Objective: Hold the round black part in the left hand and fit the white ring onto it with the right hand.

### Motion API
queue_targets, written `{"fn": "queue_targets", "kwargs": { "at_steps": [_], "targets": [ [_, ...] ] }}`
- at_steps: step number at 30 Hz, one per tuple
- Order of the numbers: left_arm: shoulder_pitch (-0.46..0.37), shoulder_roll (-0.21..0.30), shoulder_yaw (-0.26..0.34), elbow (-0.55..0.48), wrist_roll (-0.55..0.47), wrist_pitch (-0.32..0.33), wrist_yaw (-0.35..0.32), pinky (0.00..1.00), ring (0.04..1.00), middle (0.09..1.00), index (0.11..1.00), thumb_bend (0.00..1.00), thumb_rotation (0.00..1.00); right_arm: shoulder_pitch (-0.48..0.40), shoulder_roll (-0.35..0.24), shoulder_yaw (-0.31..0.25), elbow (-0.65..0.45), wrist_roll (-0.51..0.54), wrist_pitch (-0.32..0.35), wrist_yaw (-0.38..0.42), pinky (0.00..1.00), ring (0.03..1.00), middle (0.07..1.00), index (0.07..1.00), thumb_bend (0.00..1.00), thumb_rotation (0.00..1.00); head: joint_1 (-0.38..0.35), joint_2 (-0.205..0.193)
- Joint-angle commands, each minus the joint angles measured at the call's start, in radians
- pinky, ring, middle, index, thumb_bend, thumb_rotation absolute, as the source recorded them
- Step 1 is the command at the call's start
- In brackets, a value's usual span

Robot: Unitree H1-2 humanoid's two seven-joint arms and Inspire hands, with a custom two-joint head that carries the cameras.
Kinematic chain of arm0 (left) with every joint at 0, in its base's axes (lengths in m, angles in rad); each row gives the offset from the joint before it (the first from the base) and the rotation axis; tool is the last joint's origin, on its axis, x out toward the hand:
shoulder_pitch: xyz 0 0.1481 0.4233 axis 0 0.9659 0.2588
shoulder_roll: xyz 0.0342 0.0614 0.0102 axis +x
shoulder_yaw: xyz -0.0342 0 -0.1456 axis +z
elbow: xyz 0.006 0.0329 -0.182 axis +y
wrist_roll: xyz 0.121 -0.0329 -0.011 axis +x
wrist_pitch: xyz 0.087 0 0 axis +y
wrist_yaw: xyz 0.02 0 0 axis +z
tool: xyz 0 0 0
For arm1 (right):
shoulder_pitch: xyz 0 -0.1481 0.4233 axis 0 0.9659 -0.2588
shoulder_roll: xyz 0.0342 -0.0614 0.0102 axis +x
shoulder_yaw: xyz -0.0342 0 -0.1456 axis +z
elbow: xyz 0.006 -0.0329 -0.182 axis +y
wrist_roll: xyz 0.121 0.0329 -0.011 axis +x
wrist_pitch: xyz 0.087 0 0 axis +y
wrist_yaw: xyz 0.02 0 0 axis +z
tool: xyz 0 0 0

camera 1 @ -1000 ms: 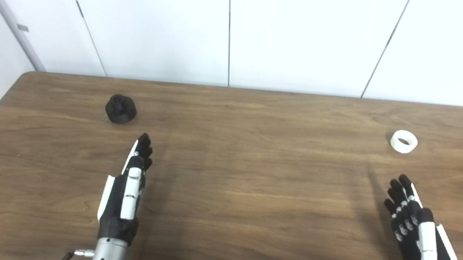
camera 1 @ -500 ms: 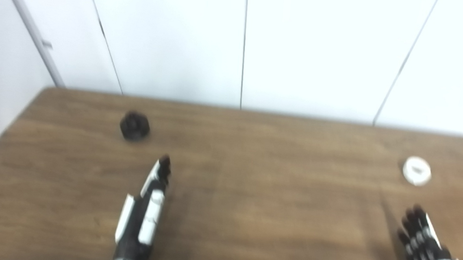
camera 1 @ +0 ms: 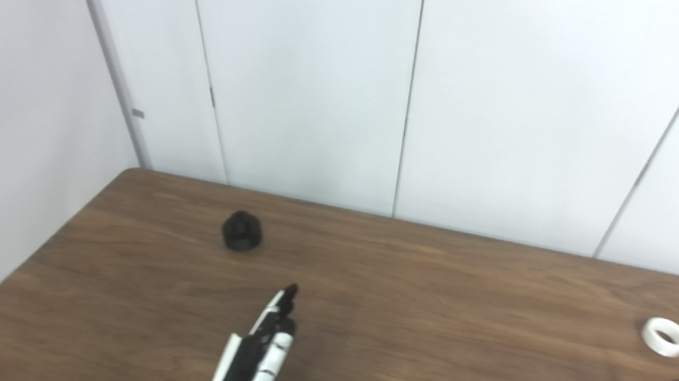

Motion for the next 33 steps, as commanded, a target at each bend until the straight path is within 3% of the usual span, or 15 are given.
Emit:
{"fn": "queue_targets", "kwargs": {
  "at_steps": [1, 8, 10, 11, 15, 19, 23, 28, 30, 33],
  "targets": [
    [0.128, -0.018, -0.01, -0.016, 0.006, -0.031, 0.008, 1.0, 0.992, 0.987, 0.965, 0.43, 0.8, 0.011, -0.001, 0.0, 0.035, 0.005, -0.037, 0.011, 1.0, 1.0, 1.0, 1.0, 0.59, 1.0, 0.001, 0.0],
    [0.132, -0.023, -0.01, -0.039, 0.005, -0.006, 0.017, 1.0, 0.991, 0.982, 0.957, 0.45, 0.79, 0.016, -0.003, 0.002, 0.026, -0.003, -0.032, 0.006, 1.0, 1.0, 1.0, 1.0, 0.58, 1.0, -0.016, 0.016],
    [0.134, -0.02, -0.011, -0.059, 0.005, 0.015, 0.019, 1.0, 0.993, 0.987, 0.963, 0.48, 0.67, 0.016, -0.003, 0.001, 0.029, 0.002, -0.039, 0.011, 1.0, 1.0, 1.0, 1.0, 0.58, 1.0, -0.019, 0.019],
    [0.134, -0.017, -0.01, -0.077, 0.019, 0.041, 0.023, 1.0, 0.993, 0.988, 0.963, 0.48, 0.67, 0.016, -0.003, 0.0, 0.027, 0.001, -0.037, 0.008, 1.0, 1.0, 1.0, 1.0, 0.58, 1.0, -0.024, 0.022],
    [0.132, -0.013, 0.0, -0.124, 0.067, 0.079, 0.045, 0.98, 0.981, 0.979, 0.958, 0.63, 0.44, 0.019, -0.002, 0.0, 0.019, -0.013, -0.034, 0.0, 1.0, 1.0, 1.0, 1.0, 0.58, 1.0, -0.036, 0.028],
    [0.115, -0.004, 0.017, -0.176, 0.117, 0.135, 0.058, 0.95, 0.963, 0.971, 0.956, 0.7, 0.35, 0.019, -0.001, 0.002, 0.021, -0.007, -0.041, 0.006, 1.0, 1.0, 1.0, 1.0, 0.56, 1.0, -0.049, 0.031],
    [0.06, 0.026, 0.051, -0.229, 0.199, 0.218, 0.066, 0.91, 0.946, 0.95, 0.94, 0.79, 0.3, 0.021, 0.002, 0.003, 0.02, -0.011, -0.049, 0.004, 1.0, 1.0, 1.0, 1.0, 0.57, 1.0, -0.057, 0.034],
    [-0.016, 0.055, 0.097, -0.251, 0.249, 0.253, 0.067, 0.99, 0.976, 0.959, 0.937, 0.83, 0.22, 0.025, 0.007, 0.003, 0.014, -0.02, -0.049, -0.003, 1.0, 1.0, 1.0, 1.0, 0.57, 1.0, -0.066, 0.038],
    [-0.052, 0.072, 0.112, -0.263, 0.296, 0.281, 0.067, 0.97, 0.963, 0.947, 0.925, 0.86, 0.22, 0.025, 0.007, 0.004, 0.014, -0.015, -0.054, 0.003, 1.0, 1.0, 1.0, 1.0, 0.56, 1.0, -0.07, 0.039],
    [-0.106, 0.121, 0.121, -0.281, 0.433, 0.352, 0.057, 0.87, 0.922, 0.927, 0.924, 0.86, 0.26, 0.026, 0.008, 0.005, 0.014, -0.013, -0.057, 0.006, 1.0, 1.0, 1.0, 1.0, 0.56, 1.0, -0.073, 0.043]
  ]
}}
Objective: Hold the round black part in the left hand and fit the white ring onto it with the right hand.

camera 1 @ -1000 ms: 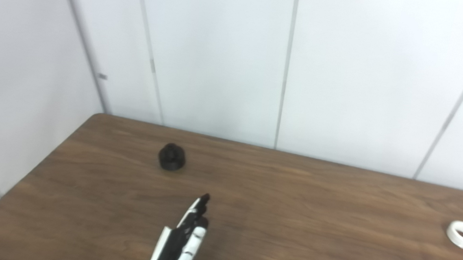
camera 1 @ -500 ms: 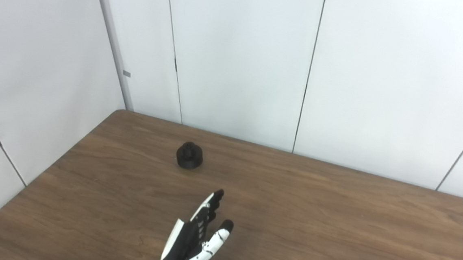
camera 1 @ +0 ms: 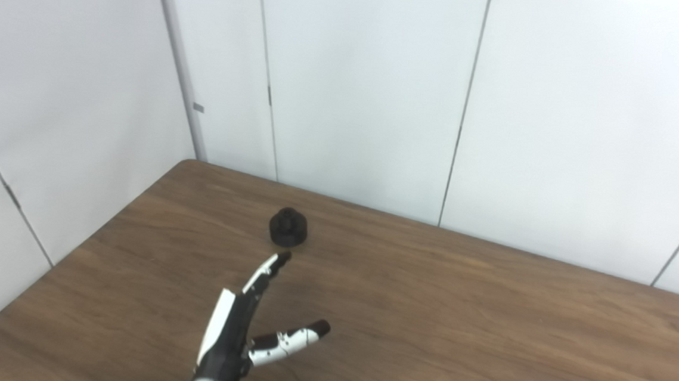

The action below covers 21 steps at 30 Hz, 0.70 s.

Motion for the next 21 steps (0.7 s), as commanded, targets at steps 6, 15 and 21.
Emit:
{"fn": "queue_targets", "kwargs": {
  "at_steps": [6, 15, 21],
  "targets": [
    [-0.118, 0.127, 0.033, -0.047, 0.138, 0.141, -0.03, 0.89, 0.934, 0.936, 0.913, 0.91, 0.31, 0.012, 0.014, 0.007, 0.007, -0.003, -0.037, -0.003, 1.0, 1.0, 1.0, 1.0, 0.53, 1.0, -0.007, 0.009],
    [-0.208, 0.225, 0.036, 0.066, 0.213, 0.165, -0.025, 1.0, 0.998, 0.95, 0.887, 0.92, 0.34, 0.01, 0.017, 0.009, 0.013, -0.008, -0.047, -0.002, 1.0, 1.0, 1.0, 1.0, 0.52, 1.0, -0.016, 0.017],
    [-0.29, 0.278, 0.013, 0.182, 0.268, 0.176, -0.018, 1.0, 1.0, 0.948, 0.852, 0.94, 0.37, 0.013, 0.017, 0.008, 0.004, -0.019, -0.042, -0.007, 1.0, 1.0, 0.998, 1.0, 0.52, 1.0, -0.026, 0.023]
  ]
}}
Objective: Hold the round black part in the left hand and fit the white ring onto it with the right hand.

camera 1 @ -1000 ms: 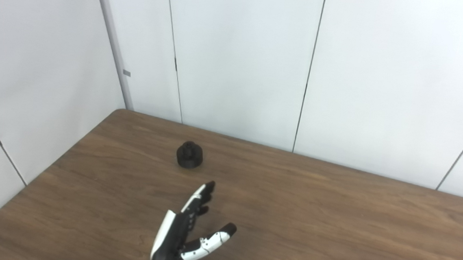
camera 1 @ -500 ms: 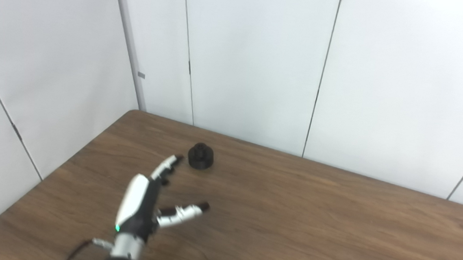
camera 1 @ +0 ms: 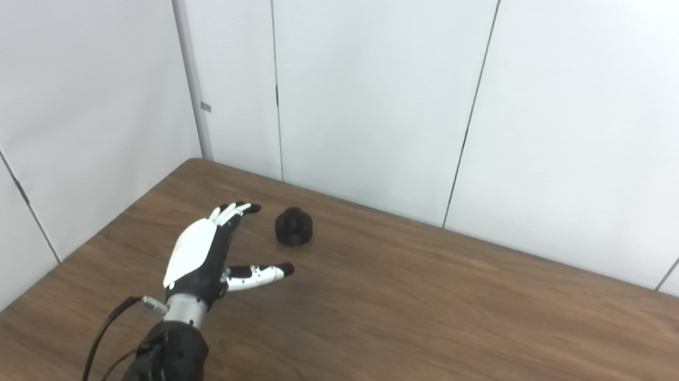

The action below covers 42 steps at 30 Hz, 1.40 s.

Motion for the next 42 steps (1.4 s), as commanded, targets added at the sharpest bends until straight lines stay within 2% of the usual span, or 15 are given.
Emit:
{"fn": "queue_targets", "kwargs": {
  "at_steps": [1, 6, 11, 21, 26, 30, 42],
  "targets": [
    [-0.067, 0.034, -0.009, 0.024, 0.03, -0.004, 0.02, 1.0, 1.0, 0.946, 0.847, 0.94, 0.37, 0.012, 0.014, 0.007, -0.002, -0.002, -0.031, -0.005, 1.0, 1.0, 0.998, 1.0, 0.52, 1.0, -0.007, 0.005],
    [-0.149, 0.064, -0.034, 0.156, 0.047, 0.0, 0.026, 1.0, 1.0, 0.946, 0.846, 0.95, 0.39, 0.016, 0.018, 0.007, -0.01, 0.008, -0.034, -0.003, 1.0, 1.0, 1.0, 1.0, 0.51, 1.0, -0.018, 0.011],
    [-0.234, 0.084, -0.06, 0.3, 0.064, -0.001, 0.049, 1.0, 0.99, 0.936, 0.834, 0.94, 0.37, 0.018, 0.023, 0.009, -0.009, -0.002, -0.04, -0.006, 1.0, 1.0, 0.996, 1.0, 0.52, 1.0, -0.032, 0.012],
    [-0.348, 0.103, -0.096, 0.51, 0.052, 0.016, 0.076, 1.0, 0.99, 0.942, 0.838, 0.95, 0.38, 0.027, 0.031, 0.011, -0.034, -0.017, -0.031, -0.008, 1.0, 1.0, 0.987, 1.0, 0.51, 1.0, -0.054, 0.015],
    [-0.381, 0.114, -0.108, 0.581, 0.039, 0.017, 0.09, 1.0, 0.992, 0.945, 0.842, 0.95, 0.37, 0.032, 0.031, 0.011, -0.047, -0.023, -0.014, -0.013, 1.0, 1.0, 0.987, 1.0, 0.53, 1.0, -0.06, 0.016],
    [-0.412, 0.132, -0.124, 0.633, 0.033, 0.029, 0.076, 1.0, 0.997, 0.951, 0.846, 0.96, 0.36, 0.037, 0.034, 0.012, -0.05, -0.031, -0.018, -0.016, 1.0, 1.0, 0.979, 1.0, 0.54, 1.0, -0.063, 0.015],
    [-0.478, 0.159, -0.172, 0.719, -0.004, 0.045, 0.054, 1.0, 1.0, 0.948, 0.843, 0.98, 0.36, 0.039, 0.038, 0.012, -0.043, -0.034, -0.038, -0.014, 1.0, 1.0, 0.981, 1.0, 0.52, 1.0, -0.074, 0.015]
  ]
}}
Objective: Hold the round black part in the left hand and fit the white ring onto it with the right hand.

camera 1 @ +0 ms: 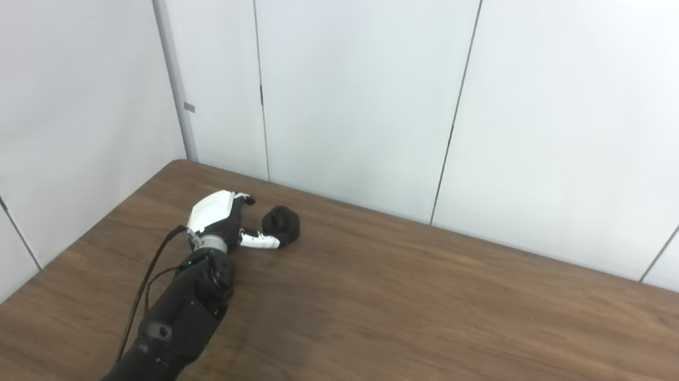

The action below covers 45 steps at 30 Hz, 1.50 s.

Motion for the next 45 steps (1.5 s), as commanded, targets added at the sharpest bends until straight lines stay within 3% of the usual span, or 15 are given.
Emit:
{"fn": "queue_targets", "kwargs": {
  "at_steps": [1, 16, 37, 45],
  "targets": [
    [-0.065, 0.033, 0.001, 0.002, -0.005, 0.0, 0.016, 1.0, 1.0, 0.948, 0.843, 0.99, 0.37, 0.011, 0.013, 0.004, -0.004, 0.001, -0.042, -0.011, 1.0, 0.997, 0.979, 1.0, 0.52, 1.0, -0.002, 0.001],
    [-0.129, 0.03, -0.058, 0.053, -0.066, -0.008, -0.023, 1.0, 1.0, 0.956, 0.833, 1.0, 0.35, 0.027, 0.009, 0.001, -0.013, 0.003, -0.042, -0.008, 1.0, 0.999, 0.982, 1.0, 0.52, 1.0, -0.006, 0.01],
    [-0.131, 0.031, -0.078, 0.073, -0.063, -0.003, 0.009, 1.0, 1.0, 0.942, 0.77, 0.98, 0.34, 0.039, 0.007, -0.004, -0.041, -0.004, -0.008, -0.02, 1.0, 0.991, 0.973, 1.0, 0.54, 1.0, -0.003, 0.023],
    [-0.127, 0.029, -0.073, 0.067, -0.064, 0.006, 0.014, 1.0, 1.0, 0.936, 0.752, 0.91, 0.3, 0.04, 0.004, -0.003, -0.037, 0.002, -0.015, -0.016, 1.0, 0.996, 0.973, 1.0, 0.54, 1.0, 0.002, 0.025]
  ]
}}
